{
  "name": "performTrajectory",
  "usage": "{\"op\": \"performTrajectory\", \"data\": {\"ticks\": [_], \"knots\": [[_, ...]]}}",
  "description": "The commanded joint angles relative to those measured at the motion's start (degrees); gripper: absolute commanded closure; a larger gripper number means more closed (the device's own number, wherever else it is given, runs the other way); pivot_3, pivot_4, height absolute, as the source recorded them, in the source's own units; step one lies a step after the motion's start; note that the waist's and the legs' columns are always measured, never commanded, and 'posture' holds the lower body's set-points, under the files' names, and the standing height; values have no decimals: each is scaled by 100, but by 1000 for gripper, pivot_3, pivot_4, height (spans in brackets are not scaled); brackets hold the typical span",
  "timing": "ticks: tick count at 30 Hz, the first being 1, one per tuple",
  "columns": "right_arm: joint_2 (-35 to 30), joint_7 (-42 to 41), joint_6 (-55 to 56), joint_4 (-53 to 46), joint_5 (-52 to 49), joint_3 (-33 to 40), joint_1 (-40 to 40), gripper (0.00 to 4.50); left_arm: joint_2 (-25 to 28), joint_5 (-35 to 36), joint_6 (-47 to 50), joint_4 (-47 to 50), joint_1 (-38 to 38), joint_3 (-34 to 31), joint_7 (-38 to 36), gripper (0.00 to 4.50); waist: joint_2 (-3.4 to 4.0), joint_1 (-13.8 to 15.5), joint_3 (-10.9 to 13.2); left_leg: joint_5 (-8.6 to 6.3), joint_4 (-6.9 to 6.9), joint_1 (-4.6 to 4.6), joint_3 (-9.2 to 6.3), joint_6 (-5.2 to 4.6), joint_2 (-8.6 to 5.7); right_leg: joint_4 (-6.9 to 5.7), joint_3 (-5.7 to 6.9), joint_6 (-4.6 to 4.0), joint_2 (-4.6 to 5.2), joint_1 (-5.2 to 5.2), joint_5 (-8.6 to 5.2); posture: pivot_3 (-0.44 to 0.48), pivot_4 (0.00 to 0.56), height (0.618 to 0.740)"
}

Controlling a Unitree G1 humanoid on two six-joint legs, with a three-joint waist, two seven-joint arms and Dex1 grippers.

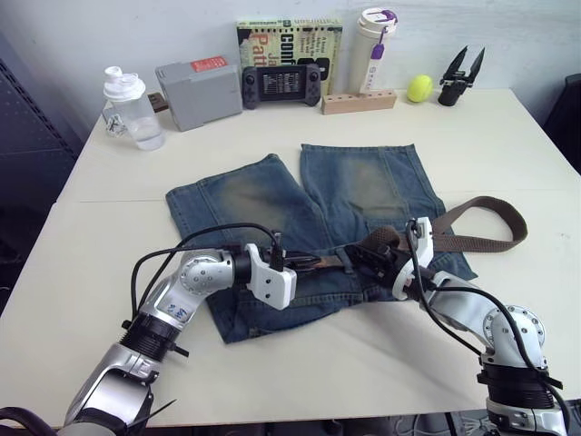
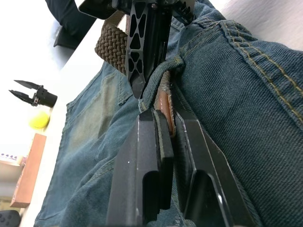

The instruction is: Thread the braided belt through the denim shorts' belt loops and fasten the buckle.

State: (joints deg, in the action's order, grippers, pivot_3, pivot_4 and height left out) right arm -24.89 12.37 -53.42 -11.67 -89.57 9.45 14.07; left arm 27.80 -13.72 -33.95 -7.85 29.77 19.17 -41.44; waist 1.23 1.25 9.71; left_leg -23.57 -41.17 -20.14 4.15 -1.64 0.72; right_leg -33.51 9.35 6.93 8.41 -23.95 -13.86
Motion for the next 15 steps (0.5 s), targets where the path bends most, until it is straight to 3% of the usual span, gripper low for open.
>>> {"op": "performTrajectory", "data": {"ticks": [1,4,5,8,10,12,15], "knots": [[-5,137,63,-289,-287,198,10,3367,21,-22,-94,79,37,-10,70,4500,0,0,0,0,0,0,0,0,0,0,0,0,0,0,0,0,150,722],[-327,197,92,-572,-741,543,-75,1745,26,-17,-57,107,29,-35,74,4500,0,17,0,0,-2,-1,-2,0,0,0,1,0,1,0,0,0,150,722],[-484,111,62,-669,-792,645,-109,1390,31,-10,-46,115,29,-40,70,4500,0,26,0,0,-2,-2,-3,0,-1,0,1,0,3,0,0,0,150,722],[-1360,-950,-210,-1276,-251,804,-339,194,31,35,5,172,16,-58,59,4500,3,38,2,0,-6,-6,-6,-2,-4,1,4,1,10,1,1,0,150,722],[-2107,-2242,-15,-1991,789,725,-609,87,28,75,16,186,17,-68,53,4500,3,30,2,-2,-5,-6,-5,-5,-4,2,1,2,10,0,1,0,150,722],[-3116,-3595,788,-2607,2565,170,-1045,87,2,105,4,161,29,-73,71,4500,10,32,4,-2,-4,-4,-6,-4,-1,3,2,2,5,1,1,0,150,722],[-4180,-4669,2515,-2568,5203,-803,-1662,87,-30,96,-6,118,36,-58,79,4500,-18,25,1,-3,0,-2,-5,-5,-1,7,-1,2,4,0,0,0,150,722]]}}
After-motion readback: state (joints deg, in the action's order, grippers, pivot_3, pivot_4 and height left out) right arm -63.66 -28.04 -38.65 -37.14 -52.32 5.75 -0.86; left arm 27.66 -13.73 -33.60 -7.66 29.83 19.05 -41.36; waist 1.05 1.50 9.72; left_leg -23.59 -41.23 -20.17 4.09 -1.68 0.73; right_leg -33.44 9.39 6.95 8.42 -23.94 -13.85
